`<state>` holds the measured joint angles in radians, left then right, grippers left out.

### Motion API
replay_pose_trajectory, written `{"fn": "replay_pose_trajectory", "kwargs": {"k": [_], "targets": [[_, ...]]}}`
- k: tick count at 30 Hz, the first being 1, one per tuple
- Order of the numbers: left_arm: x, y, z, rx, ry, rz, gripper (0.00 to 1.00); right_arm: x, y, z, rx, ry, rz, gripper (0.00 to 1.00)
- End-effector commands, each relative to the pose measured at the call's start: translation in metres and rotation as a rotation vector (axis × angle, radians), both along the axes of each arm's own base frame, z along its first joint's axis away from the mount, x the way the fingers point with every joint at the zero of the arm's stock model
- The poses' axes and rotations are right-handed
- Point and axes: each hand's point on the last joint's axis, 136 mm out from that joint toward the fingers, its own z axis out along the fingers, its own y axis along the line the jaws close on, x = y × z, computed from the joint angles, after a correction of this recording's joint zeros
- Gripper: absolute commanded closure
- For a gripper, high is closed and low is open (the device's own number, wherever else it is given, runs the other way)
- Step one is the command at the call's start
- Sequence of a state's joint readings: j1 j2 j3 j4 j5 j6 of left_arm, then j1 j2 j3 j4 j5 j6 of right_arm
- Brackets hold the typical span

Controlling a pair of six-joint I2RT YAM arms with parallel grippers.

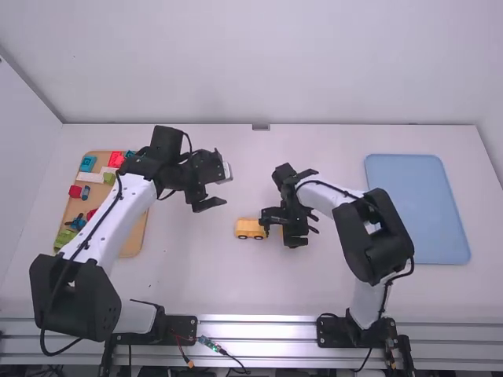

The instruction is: Assemble lego blocks to make yellow taxi

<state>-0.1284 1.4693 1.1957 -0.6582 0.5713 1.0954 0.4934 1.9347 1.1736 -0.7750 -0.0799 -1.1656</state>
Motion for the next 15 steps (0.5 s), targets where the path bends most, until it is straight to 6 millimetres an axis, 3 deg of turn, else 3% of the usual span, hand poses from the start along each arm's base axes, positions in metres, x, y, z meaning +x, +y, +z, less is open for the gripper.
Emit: {"fn": "replay_pose_trajectory", "kwargs": {"k": [1,4,6,11,15], "targets": [[-0.003,-0.002,0.005,-0.016,-0.012,-0.003,0.01,0.014,0.012,0.028,0.082,-0.054,0.013,0.01],[0.001,-0.002,0.008,-0.016,-0.034,-0.002,0.01,0.022,0.021,0.06,0.243,-0.092,0.032,0.01],[0.003,-0.002,0.009,-0.018,-0.045,-0.003,0.01,0.023,0.023,0.071,0.302,-0.1,0.038,0.01],[0.008,-0.003,0.013,-0.021,-0.075,-0.003,0.01,0.034,0.017,0.118,0.529,-0.146,-0.029,0.01],[0.008,-0.004,0.013,-0.024,-0.077,-0.005,0.01,0.045,-0.002,0.128,0.561,-0.173,-0.105,0.01]]}}
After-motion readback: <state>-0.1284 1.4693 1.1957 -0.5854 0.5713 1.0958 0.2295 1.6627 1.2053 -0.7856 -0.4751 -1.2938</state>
